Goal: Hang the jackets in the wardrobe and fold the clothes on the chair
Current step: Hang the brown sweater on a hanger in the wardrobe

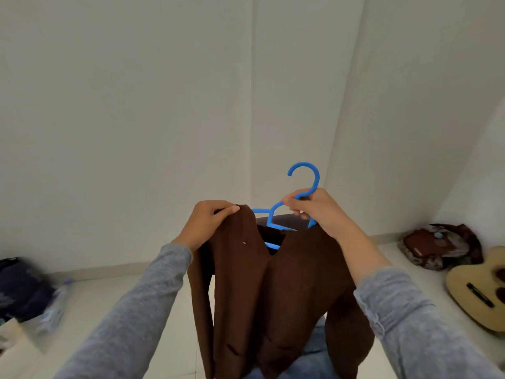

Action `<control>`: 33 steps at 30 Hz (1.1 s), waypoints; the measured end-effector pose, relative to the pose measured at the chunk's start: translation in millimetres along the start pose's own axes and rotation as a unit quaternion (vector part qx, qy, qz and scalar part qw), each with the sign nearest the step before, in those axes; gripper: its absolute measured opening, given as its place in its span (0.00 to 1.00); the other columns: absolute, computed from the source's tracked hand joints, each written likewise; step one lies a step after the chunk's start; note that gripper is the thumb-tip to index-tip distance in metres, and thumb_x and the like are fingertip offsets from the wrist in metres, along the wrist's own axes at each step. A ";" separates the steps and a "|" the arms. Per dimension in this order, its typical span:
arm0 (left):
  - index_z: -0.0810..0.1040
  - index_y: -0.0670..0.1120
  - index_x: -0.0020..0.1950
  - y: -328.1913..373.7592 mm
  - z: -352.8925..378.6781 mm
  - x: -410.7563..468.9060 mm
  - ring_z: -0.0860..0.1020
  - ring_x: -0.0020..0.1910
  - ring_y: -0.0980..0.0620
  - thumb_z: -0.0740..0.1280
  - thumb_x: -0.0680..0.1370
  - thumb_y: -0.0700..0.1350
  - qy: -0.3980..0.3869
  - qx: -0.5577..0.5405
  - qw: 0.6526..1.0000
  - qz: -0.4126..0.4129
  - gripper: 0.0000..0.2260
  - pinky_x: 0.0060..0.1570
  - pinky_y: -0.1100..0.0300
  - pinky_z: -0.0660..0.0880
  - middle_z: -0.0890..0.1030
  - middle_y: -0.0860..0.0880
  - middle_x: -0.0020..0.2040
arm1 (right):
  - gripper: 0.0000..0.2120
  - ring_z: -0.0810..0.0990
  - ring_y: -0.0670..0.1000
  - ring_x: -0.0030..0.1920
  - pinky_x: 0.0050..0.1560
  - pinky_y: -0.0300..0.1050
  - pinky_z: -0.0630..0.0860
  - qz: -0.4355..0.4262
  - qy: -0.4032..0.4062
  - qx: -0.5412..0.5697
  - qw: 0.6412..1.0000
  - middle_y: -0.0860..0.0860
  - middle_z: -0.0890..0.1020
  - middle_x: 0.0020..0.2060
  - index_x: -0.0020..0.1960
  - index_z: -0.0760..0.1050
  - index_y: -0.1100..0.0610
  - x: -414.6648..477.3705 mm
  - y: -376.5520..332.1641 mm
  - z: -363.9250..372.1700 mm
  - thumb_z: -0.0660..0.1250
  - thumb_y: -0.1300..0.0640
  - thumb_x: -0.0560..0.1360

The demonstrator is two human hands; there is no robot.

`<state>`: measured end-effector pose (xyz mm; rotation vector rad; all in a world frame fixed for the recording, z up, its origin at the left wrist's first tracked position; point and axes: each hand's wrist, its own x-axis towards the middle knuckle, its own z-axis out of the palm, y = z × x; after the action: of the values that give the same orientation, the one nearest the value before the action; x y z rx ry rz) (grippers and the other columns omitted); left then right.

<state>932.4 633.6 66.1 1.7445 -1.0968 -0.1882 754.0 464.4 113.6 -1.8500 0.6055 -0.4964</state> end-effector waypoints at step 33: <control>0.73 0.43 0.45 337.3 264.3 -156.4 0.73 0.39 0.45 0.59 0.81 0.49 0.023 0.134 0.933 0.333 0.11 0.42 0.54 0.64 0.73 0.51 0.38 | 0.05 0.78 0.44 0.48 0.54 0.39 0.73 -0.116 0.411 -0.108 0.898 0.45 0.80 0.44 0.47 0.74 0.52 -403.3 -15.6 -290.3 0.70 0.56 0.73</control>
<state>494.0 551.3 161.7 1.4935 -1.6715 0.4402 267.3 507.3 205.5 -1.8861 1.0264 -1.4597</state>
